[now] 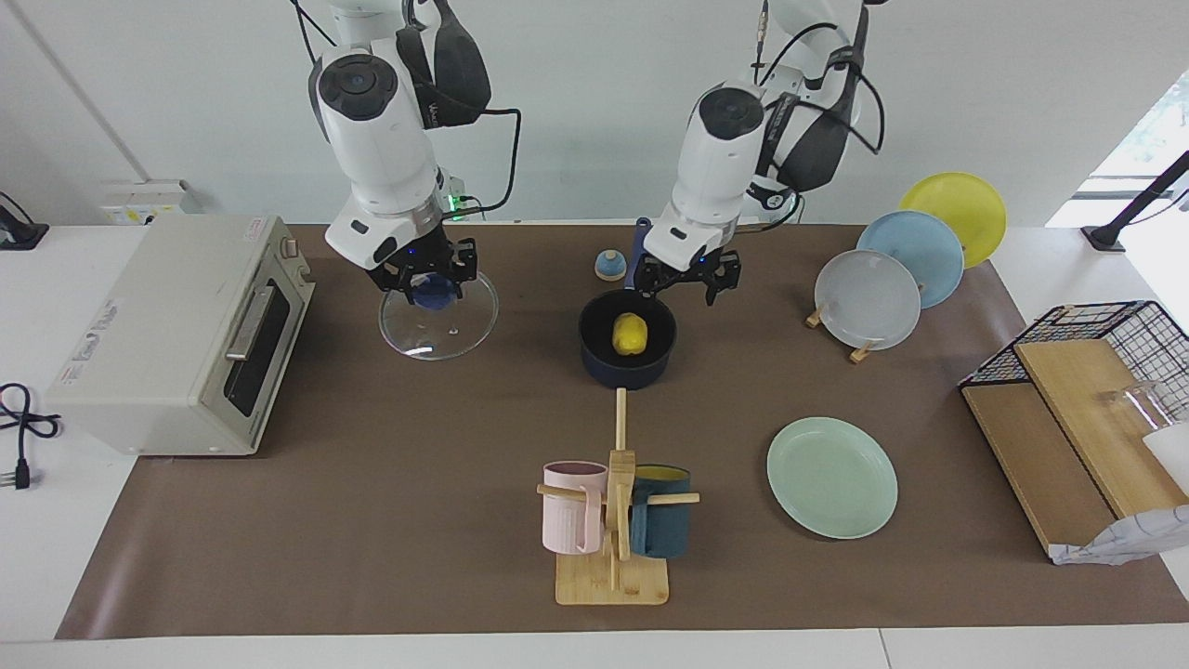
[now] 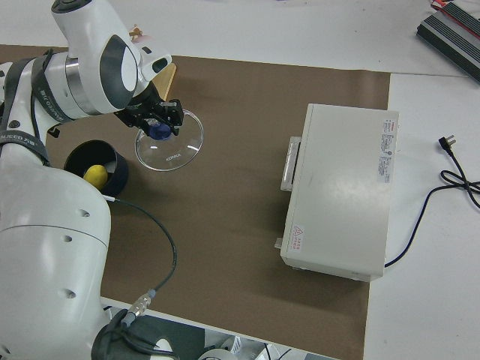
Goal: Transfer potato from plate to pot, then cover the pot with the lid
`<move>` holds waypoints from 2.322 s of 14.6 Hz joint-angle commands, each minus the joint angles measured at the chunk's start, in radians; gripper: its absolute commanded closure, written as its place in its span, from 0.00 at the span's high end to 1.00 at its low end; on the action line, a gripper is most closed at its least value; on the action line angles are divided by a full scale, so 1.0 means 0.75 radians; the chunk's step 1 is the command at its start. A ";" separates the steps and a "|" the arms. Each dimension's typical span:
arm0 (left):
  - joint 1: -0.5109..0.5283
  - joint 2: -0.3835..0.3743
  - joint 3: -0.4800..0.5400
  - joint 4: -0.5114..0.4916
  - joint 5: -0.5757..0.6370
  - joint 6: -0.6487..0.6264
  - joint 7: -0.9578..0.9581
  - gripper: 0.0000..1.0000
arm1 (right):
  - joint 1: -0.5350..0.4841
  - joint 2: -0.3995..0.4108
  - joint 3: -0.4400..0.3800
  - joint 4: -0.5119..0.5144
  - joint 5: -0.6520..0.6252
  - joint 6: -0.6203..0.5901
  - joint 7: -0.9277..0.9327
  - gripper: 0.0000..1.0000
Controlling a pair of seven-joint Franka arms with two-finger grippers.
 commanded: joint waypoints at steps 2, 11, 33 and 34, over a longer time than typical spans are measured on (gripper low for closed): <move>0.221 -0.109 0.004 0.072 -0.028 -0.148 0.245 1.00 | 0.153 0.013 0.001 -0.008 0.010 0.096 0.244 0.00; 0.632 -0.130 0.012 0.162 -0.010 -0.267 0.738 1.00 | 0.515 0.301 0.009 0.158 0.020 0.258 0.667 0.00; 0.581 -0.146 0.036 0.183 0.062 -0.410 0.702 1.00 | 0.574 0.404 0.009 0.068 0.006 0.463 0.664 0.00; 0.581 -0.146 0.040 0.187 0.062 -0.435 0.700 1.00 | 0.572 0.402 0.009 0.060 0.006 0.467 0.664 0.00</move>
